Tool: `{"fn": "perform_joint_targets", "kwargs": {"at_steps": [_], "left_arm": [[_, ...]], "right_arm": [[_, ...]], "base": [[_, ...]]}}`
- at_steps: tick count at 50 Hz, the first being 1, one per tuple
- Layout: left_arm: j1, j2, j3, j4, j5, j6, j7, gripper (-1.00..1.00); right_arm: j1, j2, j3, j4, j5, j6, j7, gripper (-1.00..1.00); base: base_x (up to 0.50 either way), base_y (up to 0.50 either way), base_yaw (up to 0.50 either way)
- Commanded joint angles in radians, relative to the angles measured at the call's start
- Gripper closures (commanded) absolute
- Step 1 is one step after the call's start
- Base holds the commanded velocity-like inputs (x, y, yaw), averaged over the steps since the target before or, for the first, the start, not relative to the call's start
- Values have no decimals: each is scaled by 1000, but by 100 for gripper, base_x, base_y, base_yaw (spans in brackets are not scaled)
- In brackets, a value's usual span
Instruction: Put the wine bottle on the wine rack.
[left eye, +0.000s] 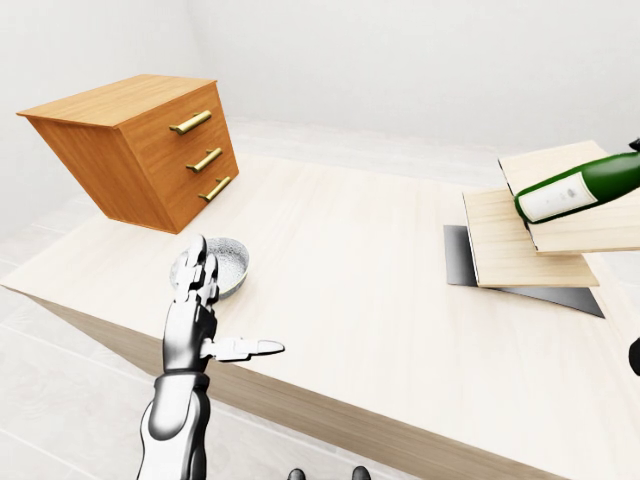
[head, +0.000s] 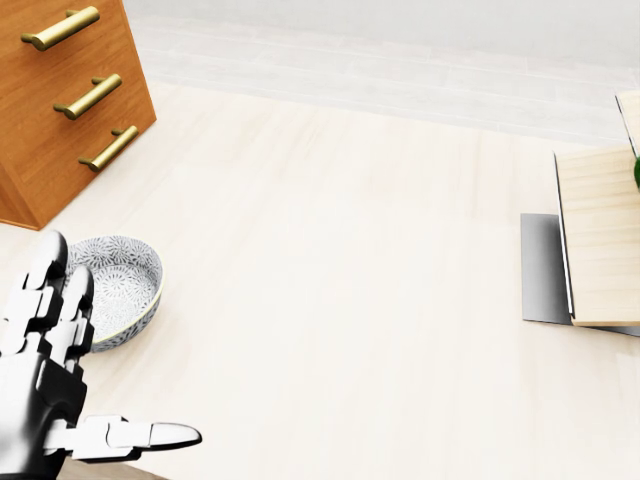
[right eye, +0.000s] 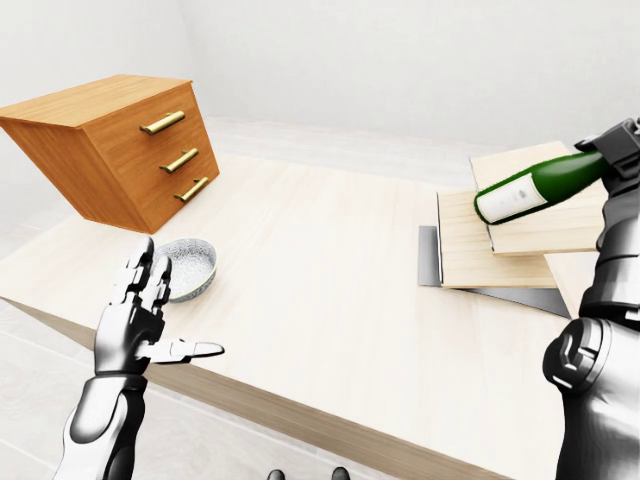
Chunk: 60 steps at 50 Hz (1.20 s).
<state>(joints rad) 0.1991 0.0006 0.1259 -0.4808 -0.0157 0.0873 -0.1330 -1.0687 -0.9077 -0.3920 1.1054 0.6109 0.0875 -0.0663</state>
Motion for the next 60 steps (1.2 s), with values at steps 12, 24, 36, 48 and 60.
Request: {"fn": "perform_joint_targets", "kwargs": {"at_steps": [12,24,36,48,60], "left_arm": [[2,1,-12,-17,14,0,6,-100],[9,-3,-25,-37,24,0,11,-100],[2,-1,-32,-24,29,0,12,-100],[2,0,-40,-17,32,0,16,-100],[2,2,-40,-7,31,0,15,-100]], "right_arm": [[58,-19,-21,49,158,0,-110,100],[106,-33,-36,29,210,0,-160,100],[128,-55,-18,45,209,0,-143,100],[179,-76,-32,40,212,0,-137,100],[197,-92,-38,37,217,0,-140,24]], "base": [[0,0,0],[0,0,0],[0,0,0],[0,0,0],[0,0,0]]}}
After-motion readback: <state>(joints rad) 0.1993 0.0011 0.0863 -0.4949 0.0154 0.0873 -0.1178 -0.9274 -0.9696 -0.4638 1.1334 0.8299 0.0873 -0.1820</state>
